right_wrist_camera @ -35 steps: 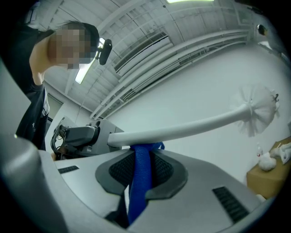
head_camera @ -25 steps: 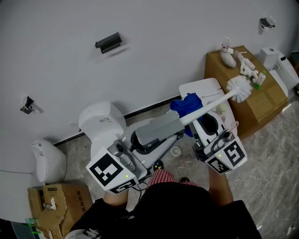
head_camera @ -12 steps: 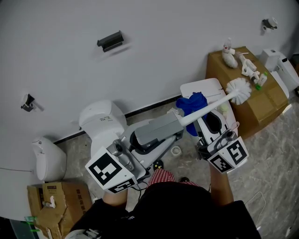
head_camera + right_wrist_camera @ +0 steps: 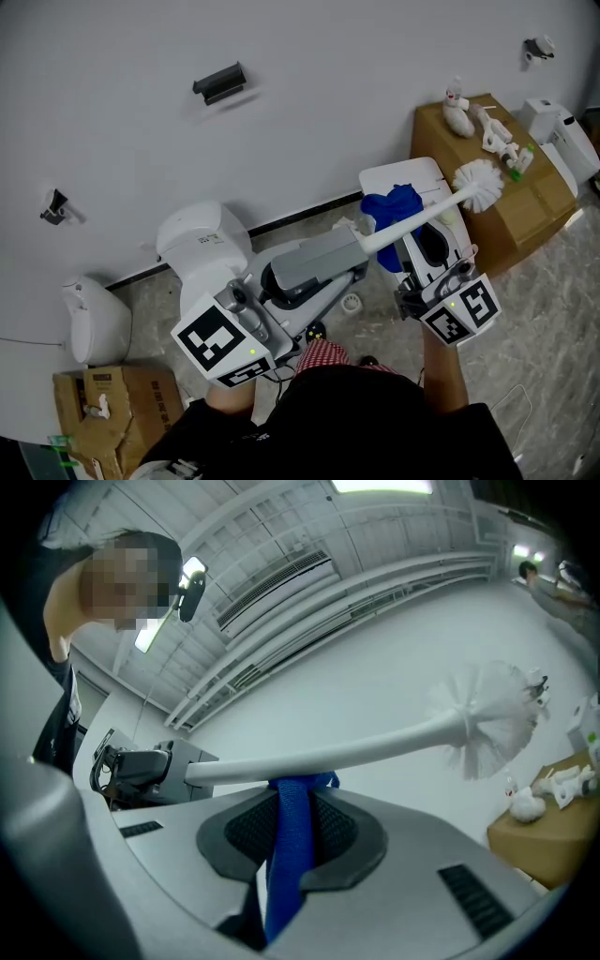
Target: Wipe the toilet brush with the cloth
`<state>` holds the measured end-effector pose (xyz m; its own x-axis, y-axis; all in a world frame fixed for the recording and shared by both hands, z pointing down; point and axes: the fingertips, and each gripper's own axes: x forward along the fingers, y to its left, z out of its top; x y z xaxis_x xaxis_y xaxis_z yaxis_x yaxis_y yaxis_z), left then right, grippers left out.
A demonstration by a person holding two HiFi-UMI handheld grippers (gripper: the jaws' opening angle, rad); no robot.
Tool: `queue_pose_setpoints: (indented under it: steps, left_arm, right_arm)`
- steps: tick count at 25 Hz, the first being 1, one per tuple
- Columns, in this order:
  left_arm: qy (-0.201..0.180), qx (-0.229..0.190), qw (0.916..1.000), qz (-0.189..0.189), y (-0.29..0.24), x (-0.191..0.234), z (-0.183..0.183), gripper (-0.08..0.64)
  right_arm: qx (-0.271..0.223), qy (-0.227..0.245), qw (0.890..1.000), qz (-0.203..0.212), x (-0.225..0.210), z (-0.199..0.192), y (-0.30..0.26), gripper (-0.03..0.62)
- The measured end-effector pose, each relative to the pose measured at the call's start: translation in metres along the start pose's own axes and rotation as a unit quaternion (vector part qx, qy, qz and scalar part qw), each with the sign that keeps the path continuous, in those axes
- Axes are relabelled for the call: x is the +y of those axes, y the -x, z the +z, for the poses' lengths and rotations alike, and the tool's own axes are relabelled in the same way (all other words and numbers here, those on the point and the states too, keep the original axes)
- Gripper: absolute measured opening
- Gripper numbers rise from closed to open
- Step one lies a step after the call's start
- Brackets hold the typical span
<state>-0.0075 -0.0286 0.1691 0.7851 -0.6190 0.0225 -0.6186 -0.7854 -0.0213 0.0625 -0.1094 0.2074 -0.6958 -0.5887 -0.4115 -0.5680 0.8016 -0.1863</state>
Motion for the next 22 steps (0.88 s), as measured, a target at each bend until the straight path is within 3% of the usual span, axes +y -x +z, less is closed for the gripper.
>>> queue_pose_setpoints:
  steps: [22]
  left_arm:
    - [0.006, 0.001, 1.0, -0.003, 0.004, 0.003, 0.001, 0.163]
  right_arm:
    - [-0.009, -0.01, 0.999, -0.049, -0.025, 0.005, 0.009, 0.066]
